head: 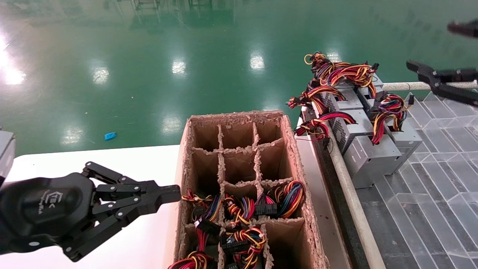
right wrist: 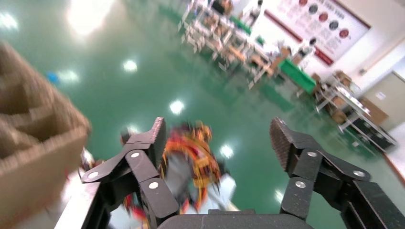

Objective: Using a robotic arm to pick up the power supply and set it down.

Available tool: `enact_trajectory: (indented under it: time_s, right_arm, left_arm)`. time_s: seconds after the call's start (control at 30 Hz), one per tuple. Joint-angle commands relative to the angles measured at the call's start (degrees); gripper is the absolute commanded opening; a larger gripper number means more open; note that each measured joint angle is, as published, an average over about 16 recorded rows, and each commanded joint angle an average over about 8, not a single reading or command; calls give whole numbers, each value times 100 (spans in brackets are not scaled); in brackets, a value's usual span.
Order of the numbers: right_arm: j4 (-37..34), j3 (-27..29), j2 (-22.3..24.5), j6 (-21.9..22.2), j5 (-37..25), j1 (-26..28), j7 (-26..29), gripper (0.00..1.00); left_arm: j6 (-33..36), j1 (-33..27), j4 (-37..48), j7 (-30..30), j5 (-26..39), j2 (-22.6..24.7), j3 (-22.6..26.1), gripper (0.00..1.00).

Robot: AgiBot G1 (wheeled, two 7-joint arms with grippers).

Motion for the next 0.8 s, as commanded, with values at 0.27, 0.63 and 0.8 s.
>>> enact_trajectory:
  time_s: [0.27,0.63,0.8]
  right_arm:
    - [-43,152,-231,-598,241,11,176,100]
    - [-120,235,-607,-1515,212,26,537,100]
    - [-154,272,-777,-1929,199,33,700,100]
  left_arm:
    - [0,0,0,0,0,0,0,0]
    - [0,0,0,0,0,0,0,86]
    - [0,0,0,0,0,0,0,100]
